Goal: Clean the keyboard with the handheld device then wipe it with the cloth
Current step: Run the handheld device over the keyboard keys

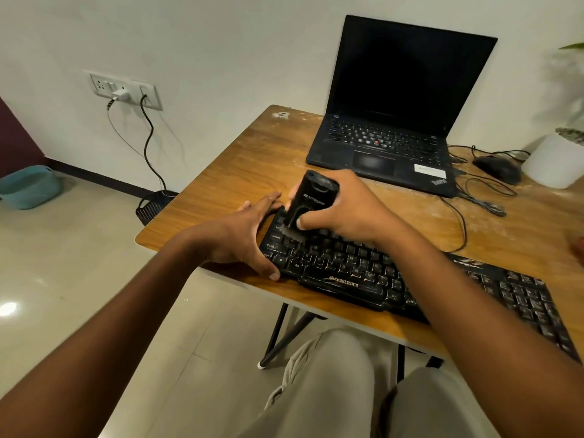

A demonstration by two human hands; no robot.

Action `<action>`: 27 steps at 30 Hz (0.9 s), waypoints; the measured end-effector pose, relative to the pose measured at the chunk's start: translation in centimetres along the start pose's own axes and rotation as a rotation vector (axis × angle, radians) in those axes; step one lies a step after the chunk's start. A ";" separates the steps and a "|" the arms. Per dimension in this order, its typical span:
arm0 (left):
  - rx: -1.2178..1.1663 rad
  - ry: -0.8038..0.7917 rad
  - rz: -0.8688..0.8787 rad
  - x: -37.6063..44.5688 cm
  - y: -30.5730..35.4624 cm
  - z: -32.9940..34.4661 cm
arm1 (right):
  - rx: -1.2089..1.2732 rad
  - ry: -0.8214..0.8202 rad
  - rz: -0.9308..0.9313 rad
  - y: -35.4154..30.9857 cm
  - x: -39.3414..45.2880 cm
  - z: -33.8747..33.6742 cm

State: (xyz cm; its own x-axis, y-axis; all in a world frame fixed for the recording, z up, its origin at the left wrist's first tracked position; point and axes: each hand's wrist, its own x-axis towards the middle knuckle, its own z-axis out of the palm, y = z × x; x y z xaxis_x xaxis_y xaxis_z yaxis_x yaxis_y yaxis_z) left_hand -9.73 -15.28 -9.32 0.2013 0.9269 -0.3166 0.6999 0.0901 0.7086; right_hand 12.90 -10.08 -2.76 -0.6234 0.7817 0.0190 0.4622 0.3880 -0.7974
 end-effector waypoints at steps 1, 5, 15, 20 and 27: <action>0.002 0.001 0.009 0.0 0.0 0.0 | -0.002 -0.015 -0.012 -0.1 0.1 0.6; 0.008 -0.008 -0.011 -0.2 0.3 -0.1 | -0.179 -0.108 0.013 0.3 -0.5 -0.1; 0.029 0.007 -0.013 -0.2 0.5 -0.1 | -0.138 -0.049 0.053 0.5 -1.5 -2.3; 0.033 0.007 -0.018 -0.3 0.5 -0.1 | -0.113 -0.069 0.033 0.8 -1.2 -0.8; 0.017 -0.004 -0.025 -0.4 0.8 -0.1 | -0.225 -0.191 0.108 1.3 -3.3 -4.8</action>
State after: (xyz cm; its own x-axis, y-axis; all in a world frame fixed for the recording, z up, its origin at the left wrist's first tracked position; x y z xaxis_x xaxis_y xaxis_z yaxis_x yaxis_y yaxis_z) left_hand -9.34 -15.59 -8.59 0.1863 0.9232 -0.3362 0.7159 0.1068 0.6900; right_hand 18.65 -9.83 -0.94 -0.6602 0.7268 -0.1894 0.6470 0.4224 -0.6348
